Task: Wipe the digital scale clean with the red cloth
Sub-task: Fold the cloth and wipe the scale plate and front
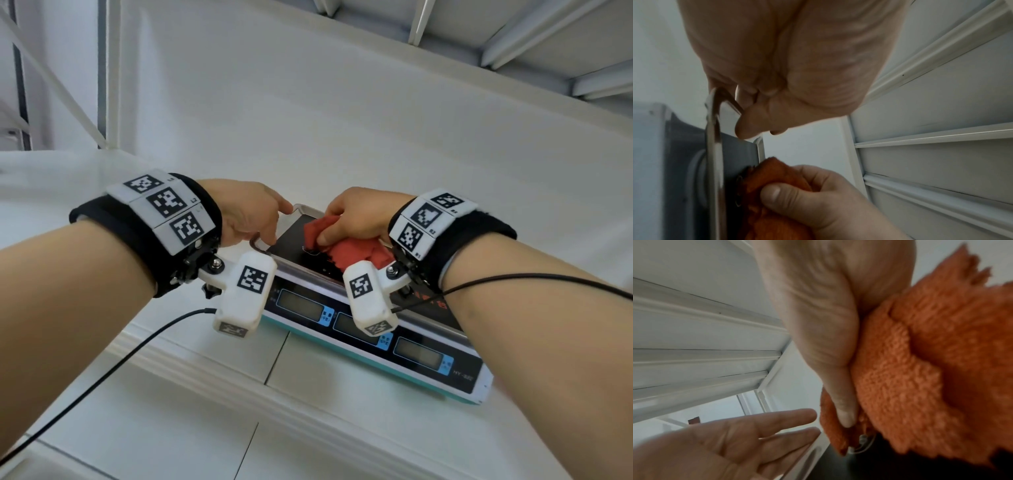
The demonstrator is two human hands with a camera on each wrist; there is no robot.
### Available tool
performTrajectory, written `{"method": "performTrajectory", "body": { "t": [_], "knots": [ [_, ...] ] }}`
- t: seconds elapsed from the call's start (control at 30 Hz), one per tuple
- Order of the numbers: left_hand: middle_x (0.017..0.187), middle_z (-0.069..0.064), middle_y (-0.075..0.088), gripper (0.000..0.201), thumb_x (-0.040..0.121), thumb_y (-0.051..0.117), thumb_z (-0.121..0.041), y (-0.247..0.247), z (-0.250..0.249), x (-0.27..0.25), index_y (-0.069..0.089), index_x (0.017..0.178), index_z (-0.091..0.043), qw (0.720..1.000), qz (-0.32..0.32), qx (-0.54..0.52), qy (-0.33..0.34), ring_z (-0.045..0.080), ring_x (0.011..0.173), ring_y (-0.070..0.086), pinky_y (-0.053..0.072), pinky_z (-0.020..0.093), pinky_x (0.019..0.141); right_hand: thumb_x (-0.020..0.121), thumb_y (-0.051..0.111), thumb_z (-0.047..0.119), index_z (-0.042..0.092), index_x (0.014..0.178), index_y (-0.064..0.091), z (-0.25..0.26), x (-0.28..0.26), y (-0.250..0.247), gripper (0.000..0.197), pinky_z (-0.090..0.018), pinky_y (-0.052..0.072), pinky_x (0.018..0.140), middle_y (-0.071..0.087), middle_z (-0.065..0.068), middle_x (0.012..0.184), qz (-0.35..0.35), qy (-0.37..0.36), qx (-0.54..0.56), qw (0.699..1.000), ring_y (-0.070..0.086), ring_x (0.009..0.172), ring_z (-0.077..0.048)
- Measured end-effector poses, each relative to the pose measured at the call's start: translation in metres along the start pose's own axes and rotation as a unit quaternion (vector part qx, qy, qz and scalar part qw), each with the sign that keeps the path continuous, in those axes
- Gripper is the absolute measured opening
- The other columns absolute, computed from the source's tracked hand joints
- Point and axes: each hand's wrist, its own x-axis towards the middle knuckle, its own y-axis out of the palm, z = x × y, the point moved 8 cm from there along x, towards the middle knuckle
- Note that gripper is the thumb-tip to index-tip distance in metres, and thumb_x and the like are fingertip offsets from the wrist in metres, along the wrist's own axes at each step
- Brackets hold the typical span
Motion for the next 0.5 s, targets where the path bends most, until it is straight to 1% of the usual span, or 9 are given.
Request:
{"method": "performTrajectory", "body": {
  "t": [0.1, 0.13, 0.17, 0.2, 0.23, 0.27, 0.37, 0.43, 0.5],
  "knots": [
    [0.131, 0.01, 0.05, 0.073, 0.075, 0.041, 0.031, 0.001, 0.002, 0.0, 0.052, 0.134, -0.011, 1.0, 0.004, -0.009, 0.004, 0.022, 0.122, 0.046, 0.044, 0.032, 0.098, 0.081, 0.076, 0.025, 0.023, 0.092, 0.074, 0.021, 0.0, 0.008, 0.011, -0.049, 0.057, 0.09, 0.076, -0.004, 0.097, 0.038, -0.043, 0.028, 0.998, 0.072, 0.095, -0.027],
    [0.13, 0.007, 0.05, 0.074, 0.074, 0.041, 0.031, 0.001, 0.002, 0.0, 0.051, 0.135, -0.011, 1.0, 0.01, -0.005, 0.005, 0.022, 0.123, 0.046, 0.044, 0.033, 0.099, 0.082, 0.074, 0.02, 0.026, 0.092, 0.075, 0.027, -0.002, 0.01, 0.011, -0.05, 0.057, 0.089, 0.076, -0.004, 0.099, 0.054, -0.058, 0.037, 0.996, 0.072, 0.097, -0.028],
    [0.131, 0.005, 0.051, 0.076, 0.072, 0.041, 0.031, 0.002, 0.002, 0.0, 0.051, 0.134, -0.01, 1.0, 0.019, 0.0, 0.005, 0.023, 0.125, 0.047, 0.044, 0.036, 0.102, 0.084, 0.072, 0.015, 0.027, 0.095, 0.076, 0.033, -0.005, 0.012, 0.017, -0.05, 0.057, 0.089, 0.075, -0.004, 0.101, 0.067, -0.074, 0.041, 0.994, 0.071, 0.098, -0.028],
    [0.132, 0.008, 0.055, 0.076, 0.069, 0.04, 0.032, 0.003, 0.002, 0.0, 0.052, 0.133, -0.009, 1.0, 0.028, 0.005, 0.006, 0.027, 0.125, 0.05, 0.045, 0.042, 0.104, 0.084, 0.07, 0.011, 0.027, 0.102, 0.075, 0.039, -0.007, 0.014, 0.025, -0.049, 0.057, 0.089, 0.075, -0.004, 0.104, 0.075, -0.091, 0.039, 0.992, 0.07, 0.1, -0.029],
    [0.13, 0.013, 0.059, 0.075, 0.067, 0.039, 0.032, 0.004, 0.002, -0.001, 0.055, 0.129, -0.007, 0.999, 0.038, 0.011, 0.008, 0.03, 0.121, 0.054, 0.044, 0.048, 0.104, 0.085, 0.068, 0.007, 0.026, 0.11, 0.073, 0.044, -0.009, 0.014, 0.032, -0.049, 0.057, 0.09, 0.073, -0.005, 0.108, 0.08, -0.104, 0.036, 0.991, 0.07, 0.102, -0.029],
    [0.124, 0.017, 0.064, 0.073, 0.067, 0.037, 0.032, 0.006, 0.001, -0.002, 0.058, 0.125, -0.006, 0.999, 0.045, 0.018, 0.011, 0.032, 0.118, 0.057, 0.044, 0.05, 0.104, 0.085, 0.067, 0.004, 0.027, 0.114, 0.071, 0.047, -0.011, 0.015, 0.037, -0.05, 0.057, 0.09, 0.072, -0.005, 0.11, 0.085, -0.112, 0.033, 0.99, 0.069, 0.102, -0.03],
    [0.114, 0.017, 0.069, 0.071, 0.066, 0.035, 0.033, 0.01, 0.002, -0.005, 0.061, 0.118, -0.007, 0.997, 0.071, 0.034, 0.012, 0.032, 0.113, 0.062, 0.045, 0.049, 0.103, 0.084, 0.063, 0.0, 0.032, 0.117, 0.07, 0.05, -0.016, 0.017, 0.047, -0.052, 0.057, 0.087, 0.071, -0.003, 0.11, 0.114, -0.121, 0.023, 0.986, 0.069, 0.102, -0.03],
    [0.116, 0.015, 0.068, 0.074, 0.065, 0.037, 0.032, 0.014, 0.003, -0.006, 0.061, 0.121, -0.01, 0.994, 0.095, 0.046, 0.007, 0.031, 0.113, 0.061, 0.046, 0.049, 0.102, 0.084, 0.061, -0.004, 0.03, 0.117, 0.07, 0.049, -0.02, 0.017, 0.048, -0.052, 0.057, 0.089, 0.073, 0.002, 0.103, 0.13, -0.125, 0.008, 0.984, 0.069, 0.103, -0.029],
    [0.123, 0.014, 0.064, 0.08, 0.059, 0.044, 0.029, 0.014, 0.003, -0.006, 0.058, 0.125, -0.013, 0.994, 0.097, 0.059, 0.005, 0.03, 0.117, 0.058, 0.047, 0.046, 0.102, 0.085, 0.057, -0.007, 0.029, 0.116, 0.071, 0.048, -0.024, 0.016, 0.049, -0.051, 0.056, 0.09, 0.074, 0.004, 0.097, 0.143, -0.132, -0.002, 0.981, 0.069, 0.103, -0.027]
  ]
}}
